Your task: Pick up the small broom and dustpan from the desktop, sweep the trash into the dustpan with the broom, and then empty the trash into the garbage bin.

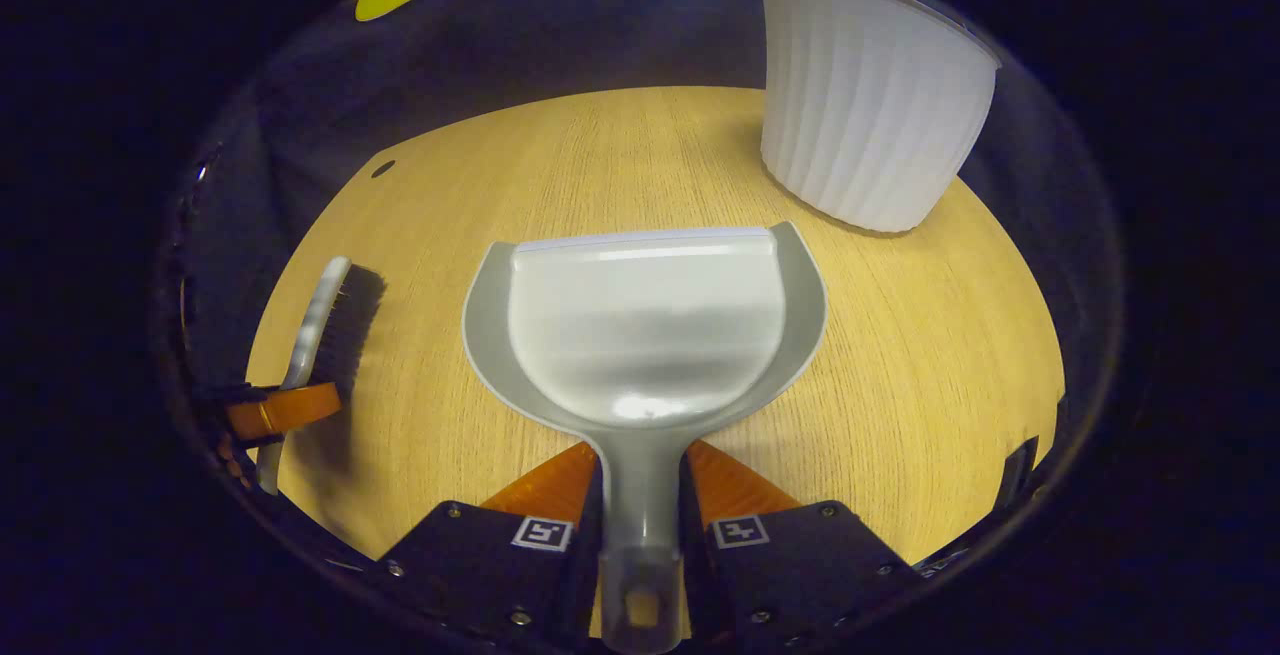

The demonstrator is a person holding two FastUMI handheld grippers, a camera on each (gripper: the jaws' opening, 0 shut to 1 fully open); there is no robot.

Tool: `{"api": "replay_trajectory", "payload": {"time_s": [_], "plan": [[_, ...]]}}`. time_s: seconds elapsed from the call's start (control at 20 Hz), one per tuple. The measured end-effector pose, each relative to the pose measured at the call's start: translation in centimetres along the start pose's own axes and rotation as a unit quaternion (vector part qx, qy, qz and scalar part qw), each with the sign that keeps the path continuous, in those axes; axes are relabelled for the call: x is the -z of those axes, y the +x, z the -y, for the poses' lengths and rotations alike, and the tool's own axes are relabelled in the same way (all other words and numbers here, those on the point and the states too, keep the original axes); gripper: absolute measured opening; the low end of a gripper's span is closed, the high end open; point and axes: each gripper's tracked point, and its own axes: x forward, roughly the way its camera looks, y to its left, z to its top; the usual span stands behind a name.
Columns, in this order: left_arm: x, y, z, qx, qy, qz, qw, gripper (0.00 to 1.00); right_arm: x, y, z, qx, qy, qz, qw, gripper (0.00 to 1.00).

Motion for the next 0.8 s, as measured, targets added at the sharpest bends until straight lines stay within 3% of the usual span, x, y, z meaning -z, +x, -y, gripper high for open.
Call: {"api": "replay_trajectory", "payload": {"time_s": [0.05, 0.1, 0.15, 0.3, 0.55, 0.6, 0.7, 0.8], "plan": [[-0.3, -0.2, -0.1, -0.003, 0.006, 0.004, 1.000, 0.39, -0.1, 0.0, 0.0, -0.001, 0.000, 0.000, 1.000, 0.36], [-0.7, -0.4, -0.2, -0.004, 0.011, 0.009, 1.000, 0.44, -0.1, -0.1, 0.0, -0.001, -0.001, 0.001, 1.000, 0.36], [-1.1, -0.6, -0.2, -0.005, 0.015, 0.013, 1.000, 0.41, -0.1, -0.1, 0.0, 0.000, -0.002, 0.002, 1.000, 0.36], [-2.4, -1.4, -0.4, -0.008, 0.018, 0.027, 0.999, 0.52, -0.5, -0.7, 0.1, 0.000, -0.004, 0.009, 1.000, 0.37], [-4.0, -3.1, -0.4, -0.020, 0.022, 0.071, 0.997, 0.58, -0.9, -2.3, 0.4, 0.011, -0.031, 0.032, 0.999, 0.37], [-4.6, -3.4, -0.3, -0.019, 0.020, 0.081, 0.996, 0.60, -1.3, -2.7, 0.5, 0.012, -0.040, 0.041, 0.998, 0.47], [-5.2, -4.4, 0.0, -0.020, 0.013, 0.101, 0.995, 0.65, -1.9, -3.4, 0.7, 0.016, -0.057, 0.054, 0.997, 0.49], [-6.2, -5.5, 0.3, -0.016, 0.005, 0.123, 0.992, 0.72, -2.8, -4.4, 0.5, 0.012, -0.065, 0.072, 0.995, 0.57]]}}
